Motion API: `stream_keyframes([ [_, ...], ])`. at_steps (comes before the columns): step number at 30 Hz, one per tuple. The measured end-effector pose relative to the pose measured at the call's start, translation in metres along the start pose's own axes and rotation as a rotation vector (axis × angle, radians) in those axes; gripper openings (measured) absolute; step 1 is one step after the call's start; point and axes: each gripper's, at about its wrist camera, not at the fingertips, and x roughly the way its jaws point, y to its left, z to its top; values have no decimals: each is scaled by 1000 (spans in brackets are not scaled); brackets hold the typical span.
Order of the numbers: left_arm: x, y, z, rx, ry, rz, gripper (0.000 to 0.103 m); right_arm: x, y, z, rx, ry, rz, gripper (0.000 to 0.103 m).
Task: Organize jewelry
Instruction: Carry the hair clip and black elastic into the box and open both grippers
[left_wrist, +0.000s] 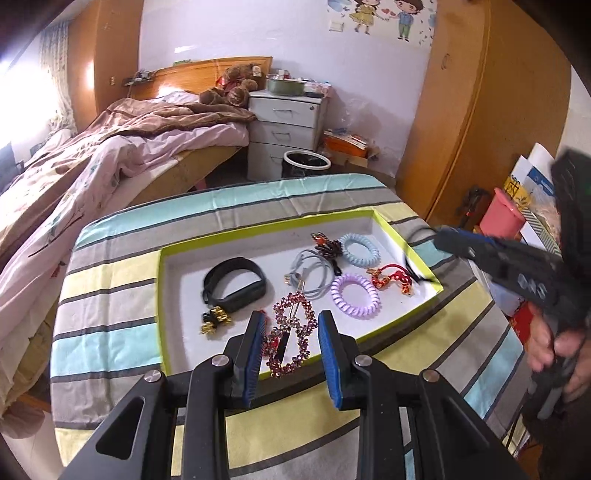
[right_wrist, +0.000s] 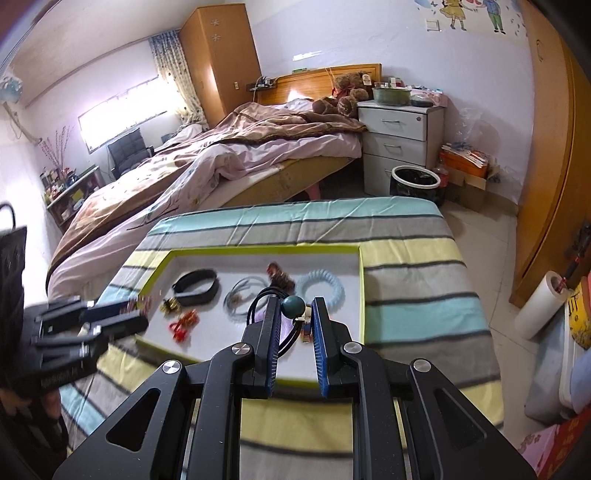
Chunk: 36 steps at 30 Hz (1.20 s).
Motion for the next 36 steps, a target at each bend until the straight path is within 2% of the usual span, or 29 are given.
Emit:
stream_keyframes([
  [3,11,-4,0,1,13,-19,29,10,-7,7,4,11,-18,17],
  [14,50,-11,2,1,66,-47,29,65,-23,21,31,93,13,17],
  [18,61,-12,2,0,83,-33,29,78,-25,21,19,118,18,17],
  [28,73,-12,0,-4,113,-32,30,98,-25,17,-36,171,-39,17],
  [36,77,-13,0,-11,124,-35,30,100,-21,15,-79,166,-69,17],
])
